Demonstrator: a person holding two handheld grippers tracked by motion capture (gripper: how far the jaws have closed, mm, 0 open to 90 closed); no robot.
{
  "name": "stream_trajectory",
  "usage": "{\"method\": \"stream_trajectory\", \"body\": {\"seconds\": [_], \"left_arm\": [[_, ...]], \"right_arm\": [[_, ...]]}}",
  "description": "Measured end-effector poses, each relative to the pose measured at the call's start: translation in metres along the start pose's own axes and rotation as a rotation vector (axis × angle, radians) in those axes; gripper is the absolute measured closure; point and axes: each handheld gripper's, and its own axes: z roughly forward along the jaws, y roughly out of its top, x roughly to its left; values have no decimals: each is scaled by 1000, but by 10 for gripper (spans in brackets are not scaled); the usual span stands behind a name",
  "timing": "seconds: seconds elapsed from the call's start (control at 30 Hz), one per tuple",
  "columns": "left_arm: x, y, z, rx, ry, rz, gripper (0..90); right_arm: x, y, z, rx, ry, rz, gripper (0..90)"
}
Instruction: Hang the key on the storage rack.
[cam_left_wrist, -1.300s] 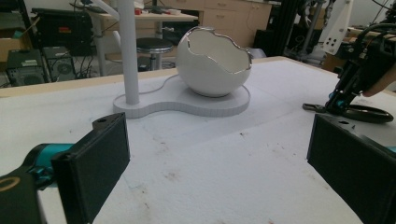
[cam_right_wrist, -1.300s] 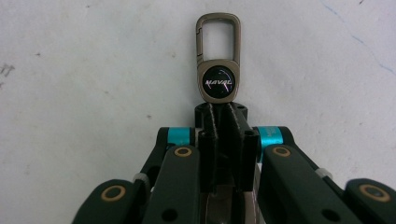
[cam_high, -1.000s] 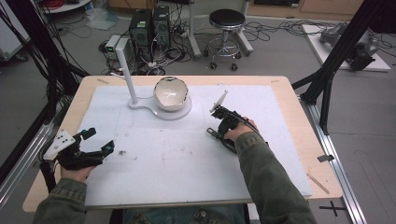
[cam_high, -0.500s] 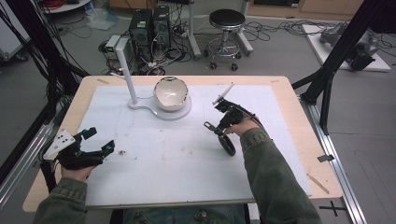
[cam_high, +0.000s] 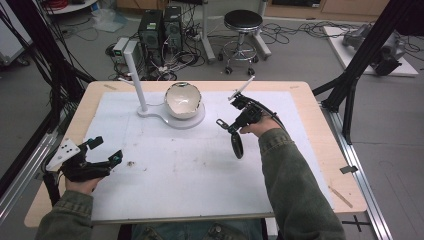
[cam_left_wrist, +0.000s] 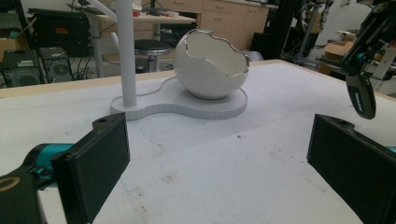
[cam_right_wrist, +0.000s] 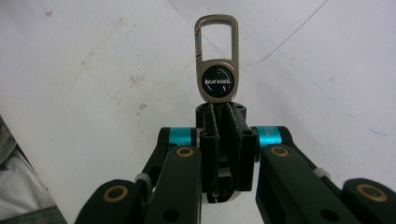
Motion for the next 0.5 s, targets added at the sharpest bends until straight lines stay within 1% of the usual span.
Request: {"method": "stream_trajectory", "body": {"seconds": [0.2, 0.3, 0.5], "left_arm": [[0, 0, 0, -1, -1, 1, 62], [0, 0, 0, -3, -1, -3, 62], [0, 0, -1, 0, 0, -2, 62]], "right_arm": [[6, 11, -14, -10, -11, -22, 843], [11, 18, -20, -23, -19, -25, 843], [21, 35, -32, -35, -24, -63, 842]]}}
